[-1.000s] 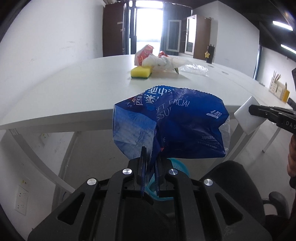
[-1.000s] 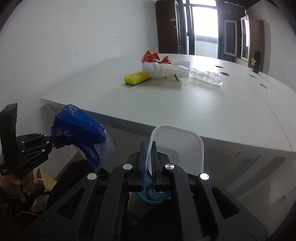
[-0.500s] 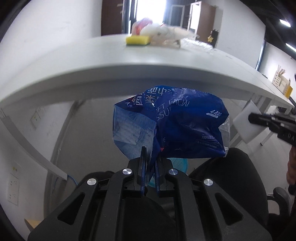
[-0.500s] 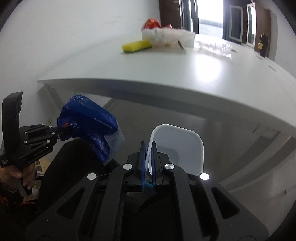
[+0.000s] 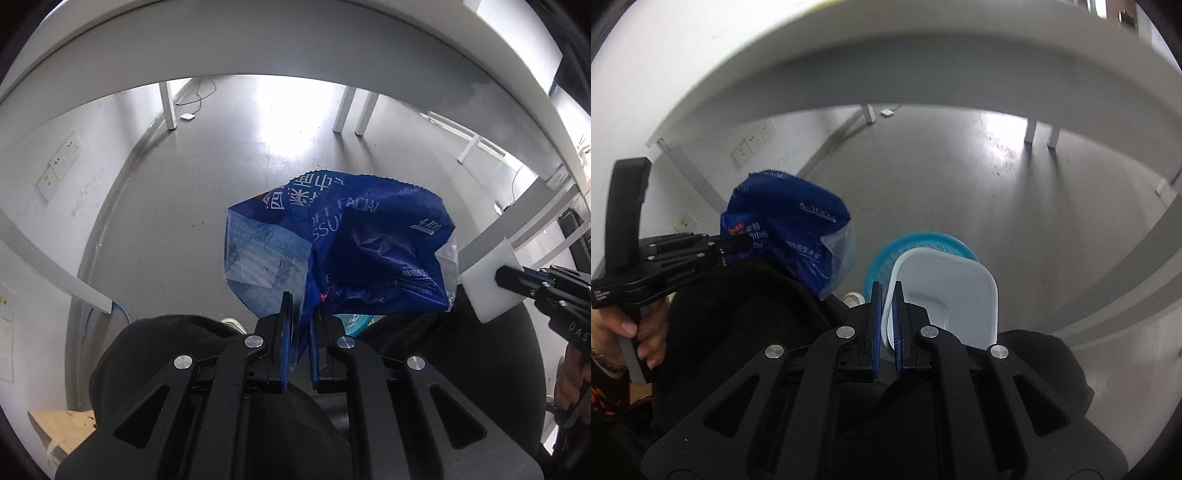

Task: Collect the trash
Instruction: 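Carry the blue tissue bag and white cup down over the blue wastebasket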

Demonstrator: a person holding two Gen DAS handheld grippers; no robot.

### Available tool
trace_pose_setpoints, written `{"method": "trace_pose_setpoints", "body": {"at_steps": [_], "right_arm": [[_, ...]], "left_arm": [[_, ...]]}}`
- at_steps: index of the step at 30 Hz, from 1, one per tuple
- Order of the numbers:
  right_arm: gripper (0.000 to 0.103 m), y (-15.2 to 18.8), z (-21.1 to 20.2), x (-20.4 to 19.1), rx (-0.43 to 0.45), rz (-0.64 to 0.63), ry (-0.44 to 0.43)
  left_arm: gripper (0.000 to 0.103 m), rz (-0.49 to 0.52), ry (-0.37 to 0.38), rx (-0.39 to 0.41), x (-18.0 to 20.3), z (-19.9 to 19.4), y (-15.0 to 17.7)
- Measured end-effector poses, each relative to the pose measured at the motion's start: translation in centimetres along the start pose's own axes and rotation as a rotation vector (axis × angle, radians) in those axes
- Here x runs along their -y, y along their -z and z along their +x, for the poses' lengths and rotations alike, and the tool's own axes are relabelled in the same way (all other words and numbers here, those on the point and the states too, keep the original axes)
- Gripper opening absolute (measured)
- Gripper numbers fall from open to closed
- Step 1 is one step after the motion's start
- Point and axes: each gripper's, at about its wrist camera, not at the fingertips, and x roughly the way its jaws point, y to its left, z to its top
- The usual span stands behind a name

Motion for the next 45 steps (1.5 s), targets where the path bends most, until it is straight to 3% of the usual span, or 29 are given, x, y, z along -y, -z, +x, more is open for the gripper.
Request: {"method": "trace_pose_setpoints", "body": {"at_steps": [6,24,32,45], "right_arm": [[0.005,-0.3,1.4,0.3,-0.015,-0.014,0.046],[0.005,-2.2,9.8,2.3,-0.155,0.02,0.035],[0.005,-2.9,13.4,3.8,-0.21,0.07,0.027],[0.005,-3.7,19.7,4.6,-0.303,0.094,0.039]], "left_arm": [[0.007,0.042,-0.013,-0.022,1.2,2.2,-1.1],[0.007,-0.081,0.009,-0.202,-1.4,9.5,-2.9],[0.007,-0.094,-0.013,-0.222,-1.5,13.9,-4.7],[0.007,-0.098,-0.015,-0.364,-0.9,20.6,-5.7]]}}
